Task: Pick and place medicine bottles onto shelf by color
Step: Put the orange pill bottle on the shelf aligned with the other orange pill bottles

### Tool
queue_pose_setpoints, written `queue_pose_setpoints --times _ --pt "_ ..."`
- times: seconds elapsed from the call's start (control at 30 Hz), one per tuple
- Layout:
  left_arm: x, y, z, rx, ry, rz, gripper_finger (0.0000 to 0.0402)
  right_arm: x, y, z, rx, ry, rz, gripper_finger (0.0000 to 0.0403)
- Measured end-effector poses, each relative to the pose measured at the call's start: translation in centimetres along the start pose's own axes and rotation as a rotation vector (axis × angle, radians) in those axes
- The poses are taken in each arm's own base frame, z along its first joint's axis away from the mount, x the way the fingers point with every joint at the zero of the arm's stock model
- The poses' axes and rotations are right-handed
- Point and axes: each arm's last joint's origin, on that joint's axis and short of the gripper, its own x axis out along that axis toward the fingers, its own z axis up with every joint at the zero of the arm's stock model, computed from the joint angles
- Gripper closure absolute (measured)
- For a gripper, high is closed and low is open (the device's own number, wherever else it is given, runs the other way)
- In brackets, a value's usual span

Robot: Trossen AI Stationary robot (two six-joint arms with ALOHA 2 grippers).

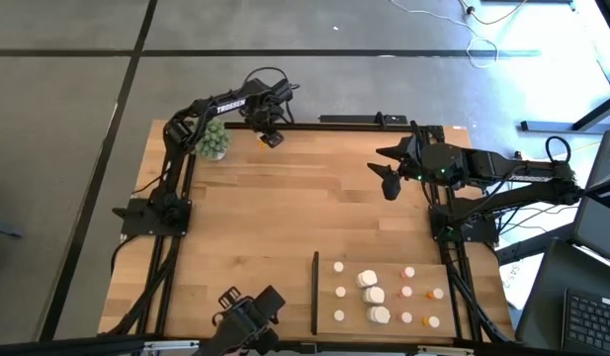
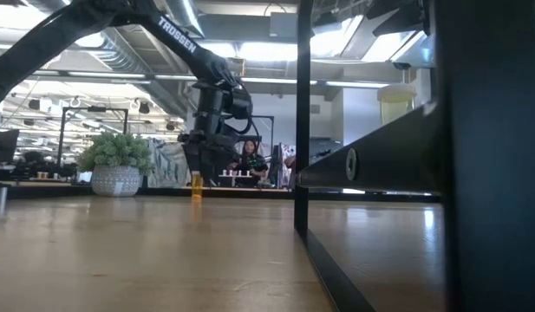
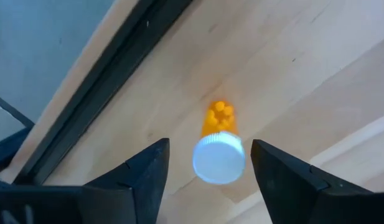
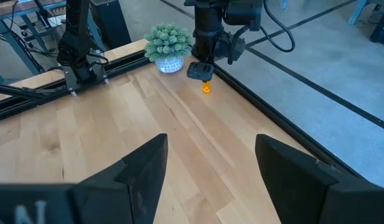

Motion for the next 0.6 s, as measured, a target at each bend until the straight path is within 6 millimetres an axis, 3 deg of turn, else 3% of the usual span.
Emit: queue_pose_setpoints --times 0.33,0.6 --pt "-0.01 -0.16 -0.05 0.005 0.005 0.0 0.0254 0.0 0.0 0.0 0.0 0.0 0.0 0.0159" --pt "0.0 -0.18 -0.1 0.004 0.011 -0.012 0.0277 0.0 0.0 0.0 0.0 0.0 0.0 0.0159"
